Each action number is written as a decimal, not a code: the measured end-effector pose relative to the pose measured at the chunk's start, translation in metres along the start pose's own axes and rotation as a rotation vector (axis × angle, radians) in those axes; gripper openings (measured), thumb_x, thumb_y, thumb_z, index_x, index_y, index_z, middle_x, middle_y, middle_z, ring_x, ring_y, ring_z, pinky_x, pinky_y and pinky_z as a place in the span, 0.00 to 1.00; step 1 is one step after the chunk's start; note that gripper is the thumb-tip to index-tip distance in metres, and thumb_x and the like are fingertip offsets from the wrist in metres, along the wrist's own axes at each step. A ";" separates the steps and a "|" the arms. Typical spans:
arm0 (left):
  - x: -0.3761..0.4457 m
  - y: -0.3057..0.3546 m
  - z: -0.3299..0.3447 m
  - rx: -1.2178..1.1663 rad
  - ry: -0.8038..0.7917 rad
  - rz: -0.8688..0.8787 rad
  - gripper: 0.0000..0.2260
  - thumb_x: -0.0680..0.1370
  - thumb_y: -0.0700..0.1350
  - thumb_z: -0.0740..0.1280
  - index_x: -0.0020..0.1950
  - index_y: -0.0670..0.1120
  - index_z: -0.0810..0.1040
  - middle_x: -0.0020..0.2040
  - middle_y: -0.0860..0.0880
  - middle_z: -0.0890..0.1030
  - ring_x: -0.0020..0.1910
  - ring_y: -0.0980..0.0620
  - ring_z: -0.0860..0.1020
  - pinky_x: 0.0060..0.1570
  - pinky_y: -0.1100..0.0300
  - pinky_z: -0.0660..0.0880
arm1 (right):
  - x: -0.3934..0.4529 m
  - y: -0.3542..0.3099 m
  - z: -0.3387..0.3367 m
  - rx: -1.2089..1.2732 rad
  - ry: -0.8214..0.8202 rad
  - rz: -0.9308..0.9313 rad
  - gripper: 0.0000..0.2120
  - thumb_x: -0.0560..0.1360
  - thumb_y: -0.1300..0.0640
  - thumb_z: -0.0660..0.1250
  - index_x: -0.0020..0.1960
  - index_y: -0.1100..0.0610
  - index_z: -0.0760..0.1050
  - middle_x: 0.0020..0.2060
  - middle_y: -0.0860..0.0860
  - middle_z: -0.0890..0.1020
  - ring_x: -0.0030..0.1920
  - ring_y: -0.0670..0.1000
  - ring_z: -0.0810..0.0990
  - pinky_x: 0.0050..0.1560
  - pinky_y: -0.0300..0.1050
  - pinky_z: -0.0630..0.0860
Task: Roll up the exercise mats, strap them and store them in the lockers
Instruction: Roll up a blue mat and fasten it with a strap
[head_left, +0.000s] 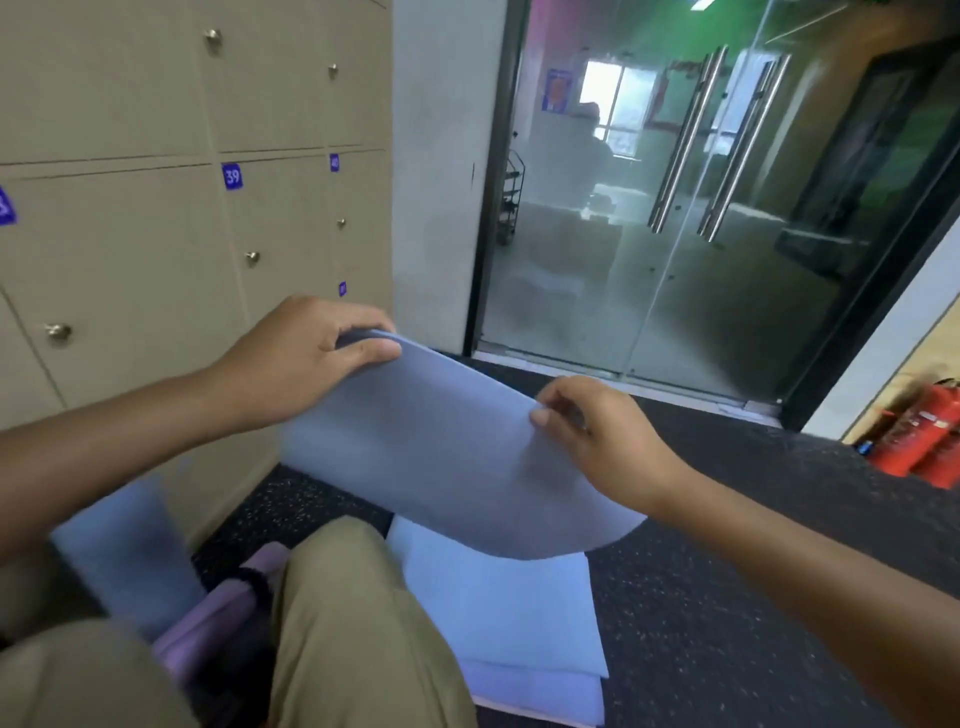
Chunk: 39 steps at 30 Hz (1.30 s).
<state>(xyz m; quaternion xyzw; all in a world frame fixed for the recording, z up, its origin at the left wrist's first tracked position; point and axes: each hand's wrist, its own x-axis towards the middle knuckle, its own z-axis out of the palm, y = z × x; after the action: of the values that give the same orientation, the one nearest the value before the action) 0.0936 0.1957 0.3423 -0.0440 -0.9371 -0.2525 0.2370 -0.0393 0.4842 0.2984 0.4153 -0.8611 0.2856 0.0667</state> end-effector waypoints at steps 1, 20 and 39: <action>-0.015 -0.005 -0.001 -0.009 -0.004 -0.021 0.11 0.80 0.56 0.65 0.46 0.53 0.83 0.41 0.52 0.83 0.43 0.50 0.79 0.48 0.55 0.72 | -0.009 -0.007 0.009 0.063 -0.026 0.009 0.05 0.82 0.54 0.67 0.47 0.51 0.77 0.41 0.46 0.81 0.43 0.46 0.77 0.45 0.42 0.73; -0.182 -0.029 0.050 0.304 -0.190 0.227 0.14 0.84 0.53 0.59 0.46 0.49 0.81 0.43 0.54 0.80 0.41 0.49 0.77 0.43 0.50 0.73 | -0.134 -0.084 0.147 0.453 -0.241 0.052 0.03 0.80 0.55 0.71 0.47 0.52 0.81 0.40 0.46 0.82 0.42 0.47 0.80 0.47 0.45 0.77; -0.328 0.016 0.007 0.230 -0.093 -0.402 0.12 0.79 0.55 0.56 0.41 0.56 0.76 0.38 0.59 0.79 0.45 0.59 0.75 0.43 0.65 0.69 | -0.141 -0.122 0.168 0.191 0.014 -0.633 0.11 0.83 0.55 0.65 0.55 0.58 0.85 0.46 0.50 0.84 0.43 0.52 0.82 0.43 0.48 0.78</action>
<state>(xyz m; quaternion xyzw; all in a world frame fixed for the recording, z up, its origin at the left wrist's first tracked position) 0.3833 0.2250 0.1910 0.1593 -0.9595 -0.1838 0.1419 0.1644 0.4276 0.1633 0.6648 -0.6580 0.3330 0.1191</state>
